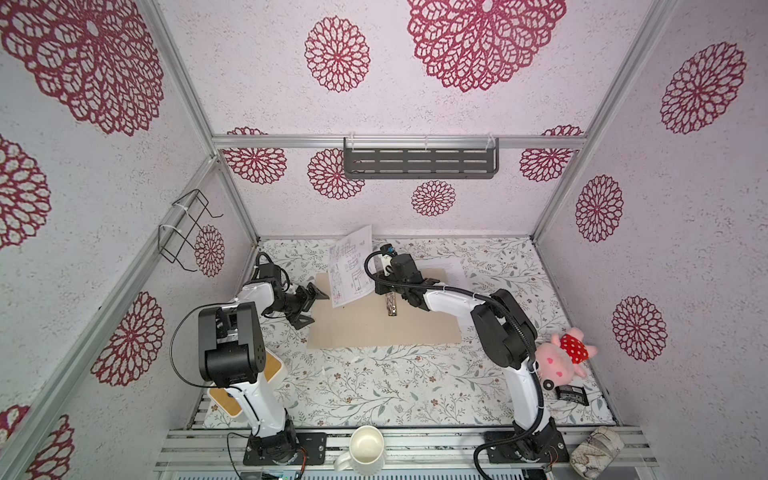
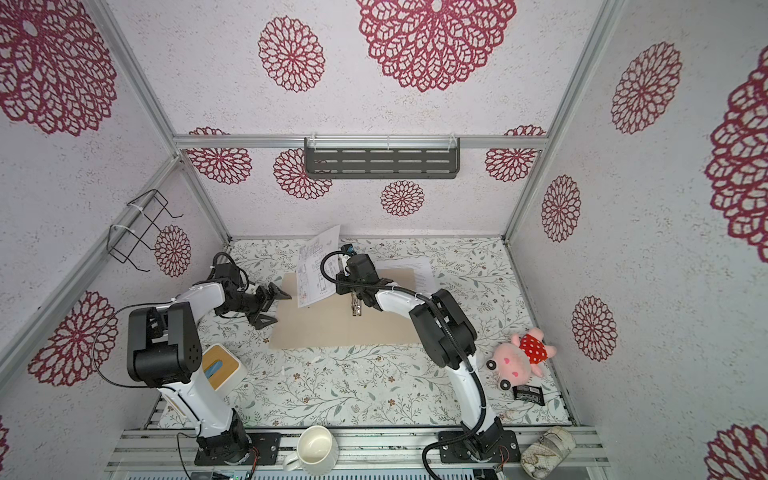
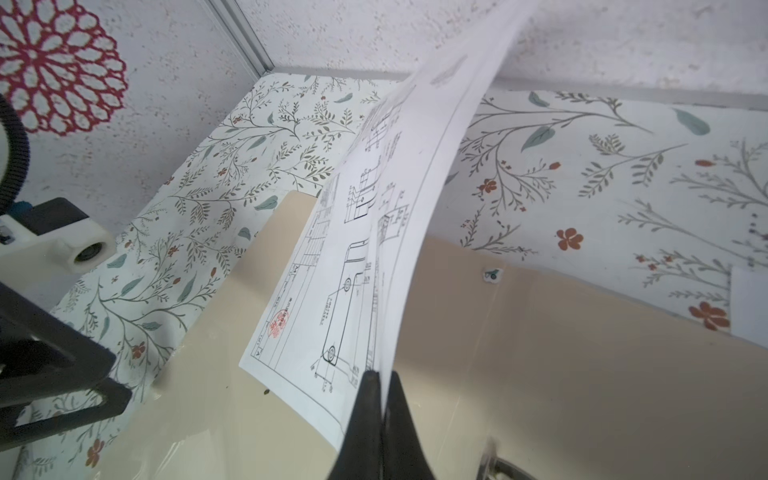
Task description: Put the files into the folder
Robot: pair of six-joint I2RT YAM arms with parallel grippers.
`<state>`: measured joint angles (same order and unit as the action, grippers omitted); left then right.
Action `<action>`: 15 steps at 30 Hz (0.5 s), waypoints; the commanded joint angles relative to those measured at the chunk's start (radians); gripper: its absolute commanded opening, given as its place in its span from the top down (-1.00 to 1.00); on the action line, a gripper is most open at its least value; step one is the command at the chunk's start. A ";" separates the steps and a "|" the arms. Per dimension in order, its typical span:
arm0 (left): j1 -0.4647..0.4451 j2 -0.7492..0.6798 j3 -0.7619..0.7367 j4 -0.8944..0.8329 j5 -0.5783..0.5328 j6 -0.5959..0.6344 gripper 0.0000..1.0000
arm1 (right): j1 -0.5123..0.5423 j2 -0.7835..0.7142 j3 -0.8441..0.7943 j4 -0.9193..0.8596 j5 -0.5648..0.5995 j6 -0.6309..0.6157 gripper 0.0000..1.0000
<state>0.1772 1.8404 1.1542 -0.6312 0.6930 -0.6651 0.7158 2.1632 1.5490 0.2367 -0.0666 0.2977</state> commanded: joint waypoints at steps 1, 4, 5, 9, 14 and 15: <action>0.011 0.007 -0.021 0.027 0.021 -0.003 -0.93 | 0.029 -0.040 0.004 0.112 0.061 -0.127 0.98; 0.023 -0.001 -0.044 0.041 0.028 -0.013 -0.93 | 0.039 -0.042 -0.021 0.190 0.070 -0.158 1.00; 0.030 -0.006 -0.053 0.048 0.030 -0.017 -0.93 | 0.044 -0.041 -0.023 0.205 0.079 -0.173 1.00; 0.055 -0.023 -0.089 0.088 0.047 -0.046 -0.93 | 0.058 -0.045 -0.032 0.257 0.081 -0.229 1.00; 0.072 -0.028 -0.093 0.100 0.062 -0.051 -0.93 | 0.065 -0.059 -0.095 0.361 0.025 -0.289 1.00; 0.073 -0.027 -0.093 0.102 0.066 -0.054 -0.93 | 0.065 -0.059 -0.100 0.371 0.011 -0.297 1.00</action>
<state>0.2413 1.8404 1.0603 -0.5682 0.7296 -0.7128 0.7807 2.1616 1.4620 0.5018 -0.0246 0.0662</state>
